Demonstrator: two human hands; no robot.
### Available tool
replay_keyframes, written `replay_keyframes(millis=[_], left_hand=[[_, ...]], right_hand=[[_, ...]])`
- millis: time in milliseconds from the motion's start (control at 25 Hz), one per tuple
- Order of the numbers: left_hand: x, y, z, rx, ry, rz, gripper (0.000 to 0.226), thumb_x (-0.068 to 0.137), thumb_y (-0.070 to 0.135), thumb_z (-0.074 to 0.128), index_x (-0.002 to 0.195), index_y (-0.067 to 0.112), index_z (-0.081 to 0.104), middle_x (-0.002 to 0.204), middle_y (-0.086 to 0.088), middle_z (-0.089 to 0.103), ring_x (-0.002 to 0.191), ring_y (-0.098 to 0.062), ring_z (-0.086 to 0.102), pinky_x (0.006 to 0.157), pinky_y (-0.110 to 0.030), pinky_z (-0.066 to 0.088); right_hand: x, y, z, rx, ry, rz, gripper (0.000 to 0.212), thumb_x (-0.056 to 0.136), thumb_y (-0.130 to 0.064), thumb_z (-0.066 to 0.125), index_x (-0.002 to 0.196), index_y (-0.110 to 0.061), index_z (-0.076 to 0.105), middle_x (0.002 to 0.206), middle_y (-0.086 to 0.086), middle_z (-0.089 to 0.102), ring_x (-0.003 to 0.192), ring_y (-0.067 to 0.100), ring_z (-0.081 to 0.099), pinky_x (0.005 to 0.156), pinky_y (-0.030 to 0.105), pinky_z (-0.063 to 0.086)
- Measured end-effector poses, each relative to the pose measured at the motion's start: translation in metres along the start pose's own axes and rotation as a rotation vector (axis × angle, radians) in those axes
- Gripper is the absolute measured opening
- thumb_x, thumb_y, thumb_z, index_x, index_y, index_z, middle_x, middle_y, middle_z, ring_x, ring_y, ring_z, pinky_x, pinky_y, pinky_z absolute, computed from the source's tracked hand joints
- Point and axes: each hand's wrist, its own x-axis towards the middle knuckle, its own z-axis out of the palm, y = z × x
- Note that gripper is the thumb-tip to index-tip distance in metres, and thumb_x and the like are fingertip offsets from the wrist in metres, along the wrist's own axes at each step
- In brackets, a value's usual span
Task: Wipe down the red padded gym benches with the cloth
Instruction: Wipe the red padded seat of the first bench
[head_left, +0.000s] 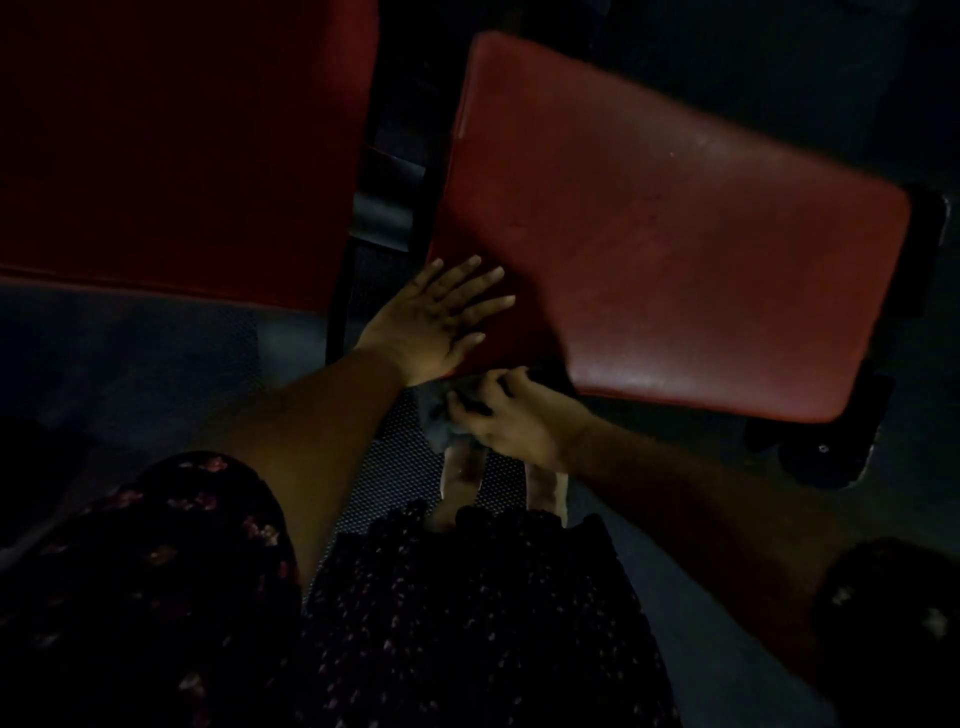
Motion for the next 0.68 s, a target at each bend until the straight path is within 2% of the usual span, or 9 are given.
replay_keyframes(millis=[80, 120, 240, 320, 360, 440, 520, 560, 680], left_hand=[[0.000, 0.002, -0.002, 0.021, -0.039, -0.030, 0.054, 0.101, 0.046, 0.006, 0.146, 0.038, -0.022, 0.155, 0.010, -0.031, 0.145, -0.013, -0.028, 0.119, -0.039, -0.016], [0.000, 0.006, -0.004, 0.003, -0.041, -0.043, 0.054, 0.101, 0.045, 0.007, 0.146, 0.038, -0.022, 0.154, 0.010, -0.031, 0.144, -0.013, -0.028, 0.119, -0.039, -0.016], [0.000, 0.016, 0.003, -0.074, 0.009, -0.081, 0.054, 0.102, 0.038, 0.015, 0.147, 0.037, -0.014, 0.156, 0.010, -0.024, 0.145, -0.015, -0.024, 0.119, -0.043, -0.014], [-0.001, 0.026, 0.017, -0.061, 0.171, -0.107, 0.054, 0.100, 0.036, 0.018, 0.151, 0.032, 0.001, 0.161, 0.006, -0.006, 0.151, -0.021, -0.007, 0.121, -0.048, -0.002], [-0.002, 0.032, 0.025, -0.051, 0.260, -0.138, 0.055, 0.100, 0.036, 0.020, 0.153, 0.029, 0.008, 0.163, 0.003, 0.005, 0.151, -0.023, 0.003, 0.122, -0.049, 0.005], [-0.001, 0.043, 0.036, -0.098, 0.390, -0.241, 0.057, 0.101, 0.038, 0.026, 0.155, 0.023, 0.011, 0.162, -0.001, 0.019, 0.150, -0.024, 0.014, 0.122, -0.047, 0.011], [-0.001, 0.056, 0.044, -0.114, 0.451, -0.315, 0.059, 0.103, 0.041, 0.025, 0.156, 0.020, 0.007, 0.163, -0.001, 0.016, 0.150, -0.023, 0.013, 0.122, -0.045, 0.008], [-0.001, 0.060, 0.048, -0.086, 0.464, -0.309, 0.059, 0.104, 0.042, 0.024, 0.156, 0.019, 0.009, 0.163, -0.001, 0.016, 0.150, -0.022, 0.013, 0.122, -0.044, 0.008], [-0.006, 0.059, 0.053, 0.016, 0.499, -0.229, 0.056, 0.104, 0.042, 0.026, 0.155, 0.019, 0.021, 0.161, -0.001, 0.023, 0.148, -0.023, 0.019, 0.120, -0.046, 0.012]], right_hand=[[0.019, -0.010, -0.009, 0.023, -0.043, 0.023, 0.044, 0.092, -0.023, 0.039, 0.131, -0.019, 0.060, 0.146, 0.004, 0.044, 0.096, 0.035, 0.055, 0.066, 0.041, 0.051], [0.016, -0.011, -0.010, 0.062, -0.082, 0.036, 0.043, 0.092, -0.026, 0.043, 0.131, -0.019, 0.059, 0.146, 0.004, 0.044, 0.096, 0.035, 0.056, 0.066, 0.041, 0.051], [-0.026, -0.001, 0.006, 0.175, -0.052, 0.019, 0.033, 0.083, -0.033, 0.061, 0.113, -0.025, 0.072, 0.138, 0.001, 0.055, 0.090, 0.035, 0.059, 0.060, 0.039, 0.050], [-0.075, 0.013, 0.021, 0.331, 0.055, 0.055, 0.030, 0.070, -0.031, 0.077, 0.100, -0.028, 0.077, 0.130, 0.001, 0.058, 0.087, 0.033, 0.055, 0.056, 0.036, 0.049], [-0.101, 0.023, 0.027, 0.425, 0.104, 0.085, 0.037, 0.066, -0.027, 0.081, 0.103, -0.030, 0.076, 0.130, 0.001, 0.057, 0.086, 0.030, 0.050, 0.056, 0.035, 0.047], [-0.145, 0.044, 0.045, 0.547, 0.141, 0.151, 0.056, 0.069, -0.017, 0.073, 0.121, -0.037, 0.065, 0.137, 0.002, 0.055, 0.090, 0.030, 0.049, 0.060, 0.035, 0.048], [-0.156, 0.075, 0.058, 0.607, 0.104, 0.226, 0.064, 0.082, -0.022, 0.056, 0.140, -0.047, 0.041, 0.148, 0.004, 0.045, 0.110, 0.037, 0.054, 0.074, 0.048, 0.051], [-0.151, 0.094, 0.059, 0.636, 0.109, 0.265, 0.064, 0.086, -0.026, 0.053, 0.143, -0.049, 0.034, 0.150, 0.006, 0.042, 0.118, 0.040, 0.052, 0.081, 0.051, 0.050], [-0.095, 0.169, 0.049, 0.662, 0.214, 0.383, 0.061, 0.086, -0.026, 0.062, 0.142, -0.036, 0.042, 0.149, 0.011, 0.042, 0.123, 0.040, 0.050, 0.090, 0.056, 0.048]])
